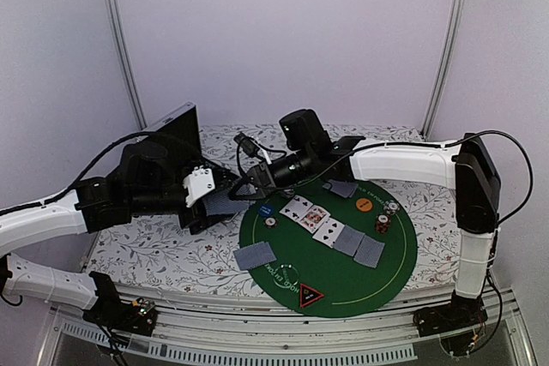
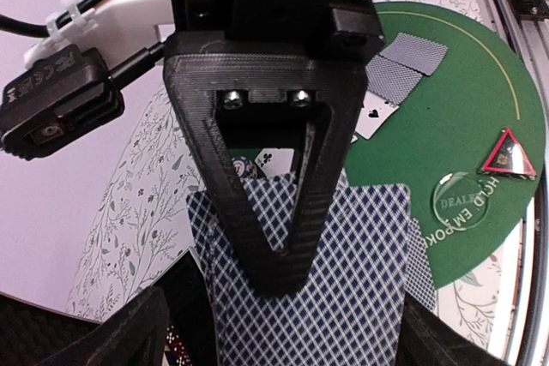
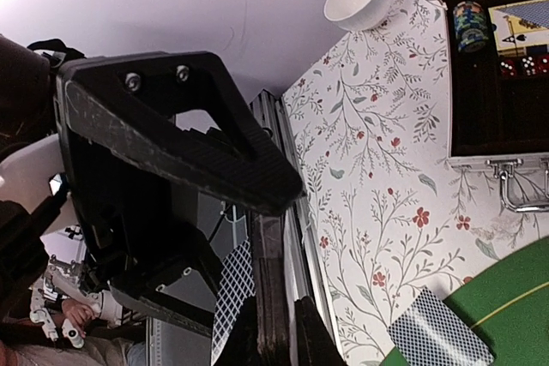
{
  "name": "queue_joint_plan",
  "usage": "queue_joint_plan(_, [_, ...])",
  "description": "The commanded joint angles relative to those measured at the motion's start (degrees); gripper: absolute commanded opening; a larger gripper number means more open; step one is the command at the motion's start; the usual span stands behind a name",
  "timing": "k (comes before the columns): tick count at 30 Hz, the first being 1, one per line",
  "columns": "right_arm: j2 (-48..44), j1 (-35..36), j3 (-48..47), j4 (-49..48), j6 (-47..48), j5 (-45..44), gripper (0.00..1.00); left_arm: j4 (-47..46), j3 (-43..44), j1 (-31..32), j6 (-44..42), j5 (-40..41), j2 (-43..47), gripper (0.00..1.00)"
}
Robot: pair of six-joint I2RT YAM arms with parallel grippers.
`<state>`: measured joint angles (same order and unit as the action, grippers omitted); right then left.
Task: Distribute texas hold em gaming equipment
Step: Pass from the left arm to the right, then place the face-down deck piles on the poker table mat.
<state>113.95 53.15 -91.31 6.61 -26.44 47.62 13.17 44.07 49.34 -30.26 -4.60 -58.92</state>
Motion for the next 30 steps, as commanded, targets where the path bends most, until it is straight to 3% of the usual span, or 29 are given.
queue_joint_plan(1, [-7.4,-1.4,5.6,1.6,2.1,-3.5,0.02,-0.9,0.6,0.5,1.0,-1.5,0.1,0.87])
queue_joint_plan(6, [-16.4,-5.2,20.8,1.4,0.8,-12.3,0.02,-2.1,-0.1,0.4,1.3,-1.9,1.9,0.89])
queue_joint_plan(13, [-31.7,-5.2,48.0,-11.9,-16.4,-31.1,0.02,-2.5,0.6,0.4,2.2,0.1,1.2,0.89])
queue_joint_plan(16, [-36.4,-3.4,54.1,-11.2,-22.4,-35.2,0.02,-2.5,0.7,0.3,2.5,1.0,1.0,0.89])
queue_joint_plan(21, [-44.3,-2.6,62.9,-8.5,-27.8,-32.4,0.02,-2.5,0.7,0.4,2.7,0.8,1.3,0.89])
queue_joint_plan(26, [-53.6,-4.2,65.7,2.0,-27.8,-29.0,0.02,-2.4,0.8,0.5,2.7,0.5,1.5,0.89])
queue_joint_plan(30, [-58.8,-5.6,69.8,4.7,-30.6,-26.2,0.02,-2.3,0.7,0.4,2.6,0.3,1.5,0.89])
